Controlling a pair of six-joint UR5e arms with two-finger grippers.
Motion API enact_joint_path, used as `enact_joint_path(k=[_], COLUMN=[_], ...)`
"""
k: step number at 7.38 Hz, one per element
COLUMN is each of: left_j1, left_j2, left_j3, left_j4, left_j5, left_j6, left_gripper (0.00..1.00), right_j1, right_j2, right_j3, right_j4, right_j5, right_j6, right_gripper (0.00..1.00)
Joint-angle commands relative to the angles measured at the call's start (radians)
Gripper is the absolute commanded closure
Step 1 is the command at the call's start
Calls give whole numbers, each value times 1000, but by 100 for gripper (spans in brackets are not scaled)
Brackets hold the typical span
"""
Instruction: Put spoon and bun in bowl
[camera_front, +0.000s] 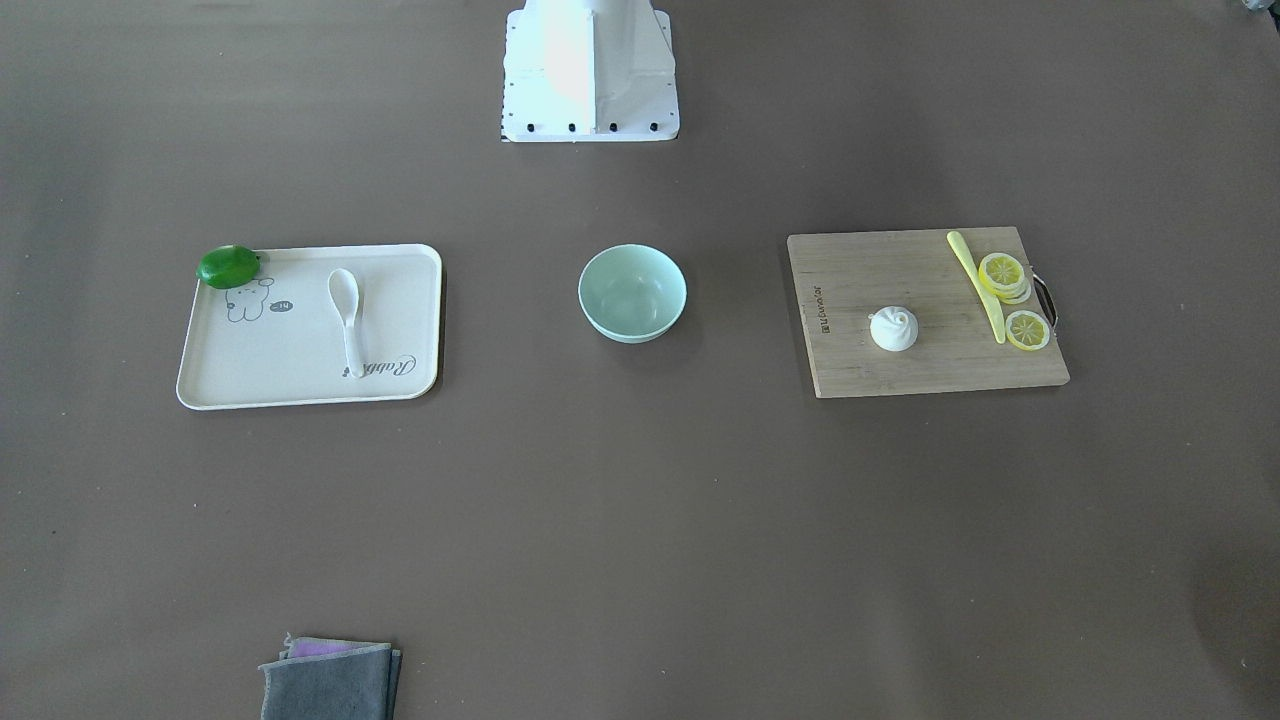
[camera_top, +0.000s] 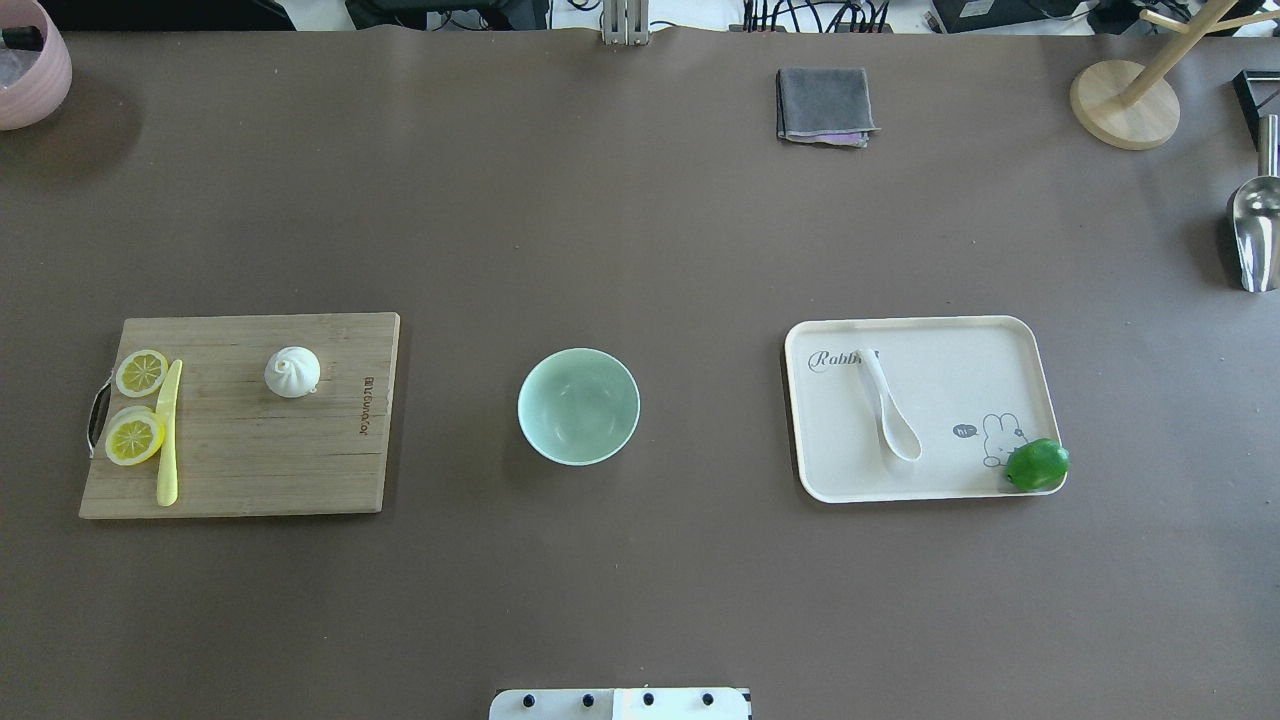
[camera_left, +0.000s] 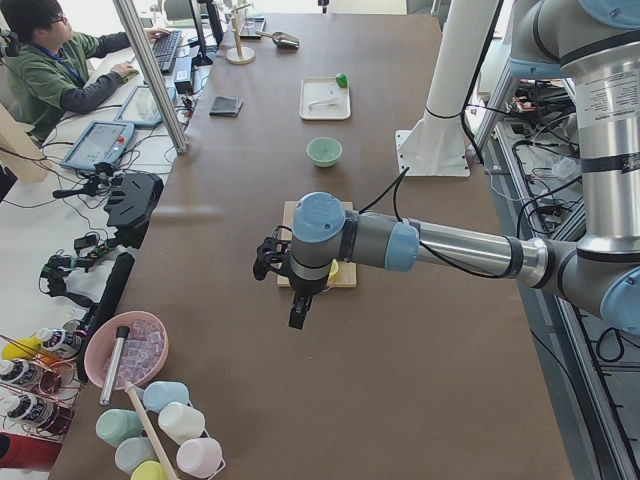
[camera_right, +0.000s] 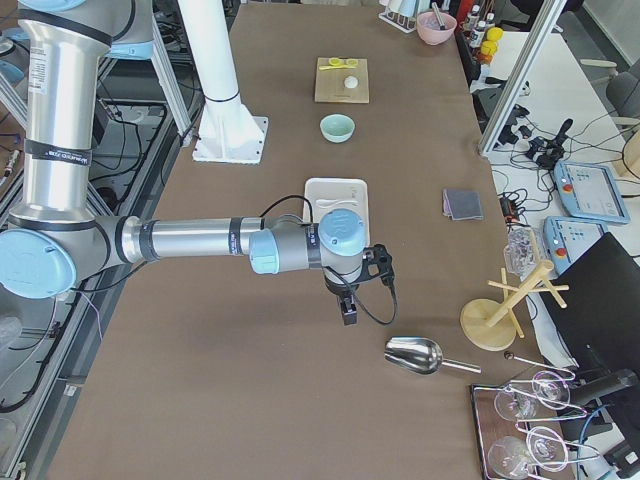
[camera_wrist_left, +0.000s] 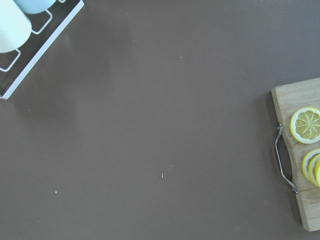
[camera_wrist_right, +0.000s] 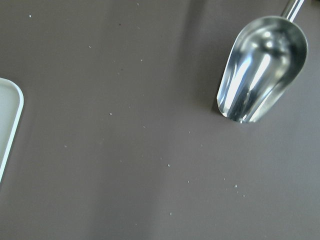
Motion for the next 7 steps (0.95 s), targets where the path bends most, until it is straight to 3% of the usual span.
enact_joint_path(k=[1,3,5,7], left_j1=[1,1,12,172], left_j2=[-67,-95,-84,-156], left_j3=[59,84,93,83], left_j4=[-201,-234,-402,-462], left_j5=[3,-5,-81,-74], left_j6=[-8,-48,-111,-326], left_gripper=[2,2,2,3], right_j1=[1,-3,-109,-260], right_j2=[15,76,120,160], right_j3=[8,5,6,44], right_j4=[179,176,176,179], right_j5=[-4,2,-30,-140], right_j6=[96,100,281,490], right_gripper=[0,0,0,0])
